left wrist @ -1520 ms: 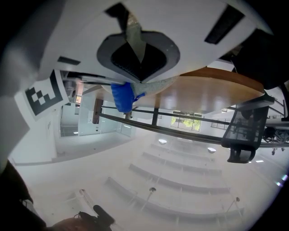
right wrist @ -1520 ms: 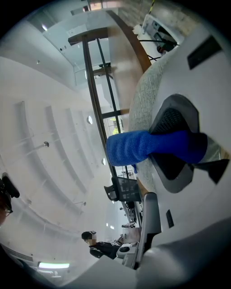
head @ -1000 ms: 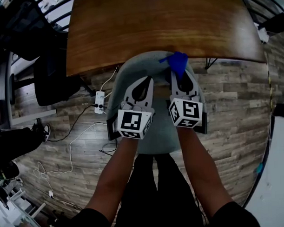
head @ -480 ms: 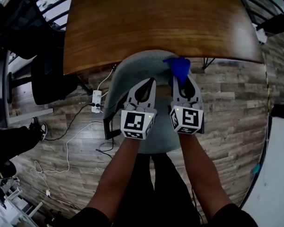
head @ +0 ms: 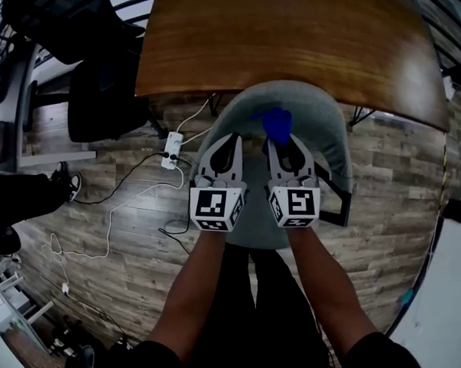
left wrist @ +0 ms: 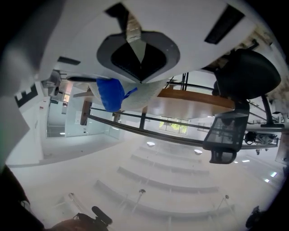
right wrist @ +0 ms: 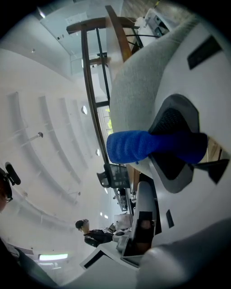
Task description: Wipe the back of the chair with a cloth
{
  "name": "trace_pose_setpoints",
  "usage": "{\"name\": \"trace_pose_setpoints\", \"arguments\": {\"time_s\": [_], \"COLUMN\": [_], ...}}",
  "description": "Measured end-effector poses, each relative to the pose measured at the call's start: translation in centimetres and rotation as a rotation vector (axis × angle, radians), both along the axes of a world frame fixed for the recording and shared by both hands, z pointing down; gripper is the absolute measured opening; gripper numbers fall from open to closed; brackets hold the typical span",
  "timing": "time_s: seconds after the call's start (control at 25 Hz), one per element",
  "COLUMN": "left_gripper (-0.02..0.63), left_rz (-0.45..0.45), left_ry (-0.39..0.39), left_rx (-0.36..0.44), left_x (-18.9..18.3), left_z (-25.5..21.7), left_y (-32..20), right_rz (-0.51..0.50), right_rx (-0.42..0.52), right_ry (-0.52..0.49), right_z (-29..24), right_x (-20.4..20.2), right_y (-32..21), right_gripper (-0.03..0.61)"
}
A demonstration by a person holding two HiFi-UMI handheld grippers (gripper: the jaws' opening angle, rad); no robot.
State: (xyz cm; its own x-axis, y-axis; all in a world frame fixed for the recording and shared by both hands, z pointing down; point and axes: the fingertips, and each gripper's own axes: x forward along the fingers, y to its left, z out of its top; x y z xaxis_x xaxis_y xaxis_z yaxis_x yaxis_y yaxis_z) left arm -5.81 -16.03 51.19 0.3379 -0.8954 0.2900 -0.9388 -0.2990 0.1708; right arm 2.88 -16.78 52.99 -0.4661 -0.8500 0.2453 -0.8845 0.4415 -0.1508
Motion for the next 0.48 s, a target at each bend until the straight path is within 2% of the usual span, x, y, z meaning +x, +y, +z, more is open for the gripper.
{"name": "trace_pose_setpoints", "arguments": {"time_s": [0.28,0.48], "left_gripper": [0.006,0.006], "left_rz": [-0.136,-0.213], "left_ry": [0.011,0.035], "left_rx": [-0.041,-0.055], "left_x": [-5.9,-8.7], "left_z": [1.9,2.9], "left_y": [2.1,2.6], "right_rz": [-0.148,-0.197], "right_rx": [-0.034,-0.046], "right_ry": [-0.009,0.002], "right_z": [1.8,3.0], "right_x": [-7.7,-10.6], "right_y": [1.2,1.1], "right_gripper": [0.11,0.11]}}
